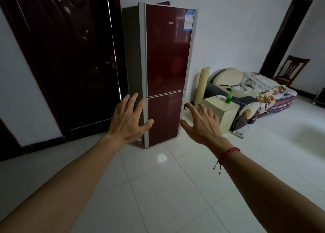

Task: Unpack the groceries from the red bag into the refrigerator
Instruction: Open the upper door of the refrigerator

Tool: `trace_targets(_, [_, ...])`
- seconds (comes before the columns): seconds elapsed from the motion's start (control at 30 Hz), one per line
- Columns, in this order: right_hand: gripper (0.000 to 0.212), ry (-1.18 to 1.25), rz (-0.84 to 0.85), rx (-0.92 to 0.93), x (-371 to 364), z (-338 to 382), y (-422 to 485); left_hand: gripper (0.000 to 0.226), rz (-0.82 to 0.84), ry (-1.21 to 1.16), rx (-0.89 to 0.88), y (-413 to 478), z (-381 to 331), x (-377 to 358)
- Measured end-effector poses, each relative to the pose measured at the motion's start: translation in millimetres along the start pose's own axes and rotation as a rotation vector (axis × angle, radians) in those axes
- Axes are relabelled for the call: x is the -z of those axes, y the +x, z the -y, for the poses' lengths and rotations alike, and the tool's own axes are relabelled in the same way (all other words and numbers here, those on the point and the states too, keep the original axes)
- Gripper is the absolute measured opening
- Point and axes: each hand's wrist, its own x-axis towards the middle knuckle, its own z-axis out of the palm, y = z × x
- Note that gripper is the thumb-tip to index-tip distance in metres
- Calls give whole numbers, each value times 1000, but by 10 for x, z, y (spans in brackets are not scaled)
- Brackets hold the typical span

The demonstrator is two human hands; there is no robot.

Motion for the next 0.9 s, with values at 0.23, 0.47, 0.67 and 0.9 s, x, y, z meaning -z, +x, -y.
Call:
trace_targets(0.23, [77,14,13,29,-526,-124,1059,89,25,4,15,826,374,-678])
trace_targets(0.47, [77,29,46,51,-1034,-392,2443,90,47,25,63,2012,695,-1335])
trace_targets(0.67, [77,31,56,87,-1245,-534,3488,89,51,43,110,2914,984,-1709])
trace_targets(0.9, [78,50,86,120,-1534,-522,4424,89,50,47,150,3659,1328,-2114])
